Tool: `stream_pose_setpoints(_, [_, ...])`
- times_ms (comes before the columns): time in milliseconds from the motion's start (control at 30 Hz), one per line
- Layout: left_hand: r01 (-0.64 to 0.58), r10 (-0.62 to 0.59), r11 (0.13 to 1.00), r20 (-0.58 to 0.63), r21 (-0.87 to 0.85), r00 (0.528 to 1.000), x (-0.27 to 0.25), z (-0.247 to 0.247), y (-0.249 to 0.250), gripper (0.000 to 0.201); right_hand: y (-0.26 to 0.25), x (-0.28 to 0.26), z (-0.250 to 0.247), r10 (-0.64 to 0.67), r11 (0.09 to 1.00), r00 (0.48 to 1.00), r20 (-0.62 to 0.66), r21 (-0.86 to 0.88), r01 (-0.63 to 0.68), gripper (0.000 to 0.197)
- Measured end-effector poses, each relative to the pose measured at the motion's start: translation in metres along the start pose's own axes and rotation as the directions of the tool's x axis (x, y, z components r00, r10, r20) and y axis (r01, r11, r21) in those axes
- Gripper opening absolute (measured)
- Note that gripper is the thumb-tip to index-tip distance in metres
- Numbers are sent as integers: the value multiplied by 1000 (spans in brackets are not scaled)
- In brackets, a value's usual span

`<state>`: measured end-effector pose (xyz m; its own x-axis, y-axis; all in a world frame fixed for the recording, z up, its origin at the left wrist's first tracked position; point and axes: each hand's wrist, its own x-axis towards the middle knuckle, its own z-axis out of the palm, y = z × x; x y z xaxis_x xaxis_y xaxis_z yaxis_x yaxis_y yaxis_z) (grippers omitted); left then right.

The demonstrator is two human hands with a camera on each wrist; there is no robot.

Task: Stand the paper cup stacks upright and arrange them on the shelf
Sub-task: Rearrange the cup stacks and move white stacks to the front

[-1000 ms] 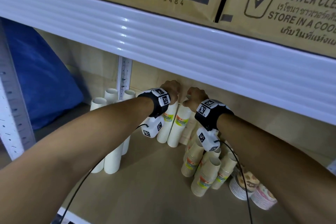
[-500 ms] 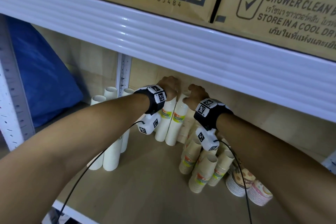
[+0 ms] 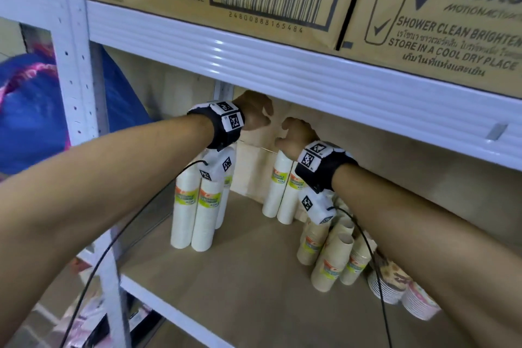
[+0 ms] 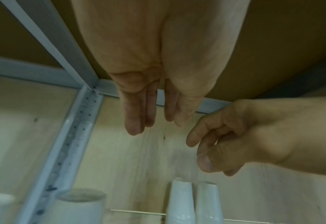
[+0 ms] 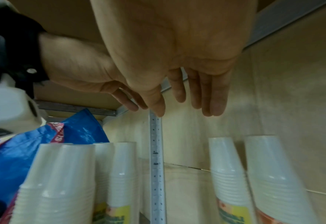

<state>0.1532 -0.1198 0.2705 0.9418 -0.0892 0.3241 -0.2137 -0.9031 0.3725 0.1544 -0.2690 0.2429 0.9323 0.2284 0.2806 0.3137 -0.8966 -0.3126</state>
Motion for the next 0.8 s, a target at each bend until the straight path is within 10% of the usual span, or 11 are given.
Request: stream_pose_setpoints(800, [254, -293, 946, 197, 199, 936, -82, -35, -91, 25, -98, -19, 60, -193, 975, 963, 191, 146, 167, 36])
